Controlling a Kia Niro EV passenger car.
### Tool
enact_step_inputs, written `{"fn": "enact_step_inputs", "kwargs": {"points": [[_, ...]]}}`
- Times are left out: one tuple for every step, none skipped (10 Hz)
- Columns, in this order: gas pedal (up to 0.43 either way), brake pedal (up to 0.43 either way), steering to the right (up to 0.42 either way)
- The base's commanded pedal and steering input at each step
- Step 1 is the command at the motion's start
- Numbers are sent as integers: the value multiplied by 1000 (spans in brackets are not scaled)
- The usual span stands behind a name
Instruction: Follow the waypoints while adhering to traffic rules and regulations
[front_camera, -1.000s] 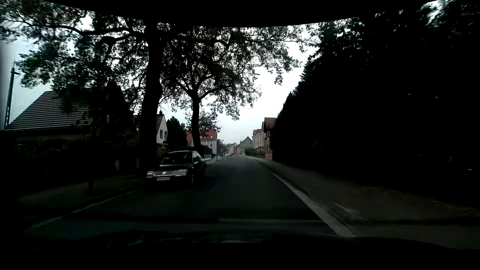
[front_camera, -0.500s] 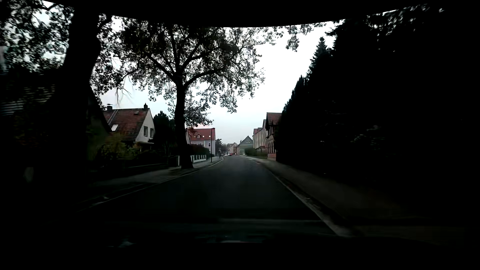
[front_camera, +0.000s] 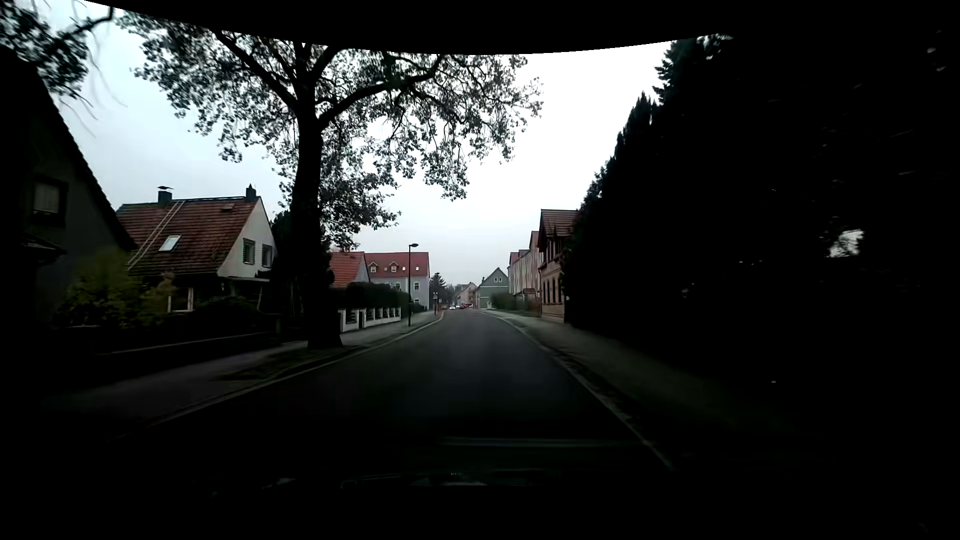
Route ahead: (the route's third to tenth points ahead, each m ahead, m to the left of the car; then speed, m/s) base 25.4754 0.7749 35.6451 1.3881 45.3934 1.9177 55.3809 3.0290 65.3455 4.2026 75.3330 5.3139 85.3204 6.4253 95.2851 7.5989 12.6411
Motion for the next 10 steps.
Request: {"fn": "enact_step_inputs", "kwargs": {"points": [[157, 0, -7], [157, 0, -7], [157, 0, -8], [157, 0, -10], [157, 0, -10], [150, 0, -11], [150, 0, -11], [150, 0, -11], [150, 0, -11], [150, 0, -11]]}}
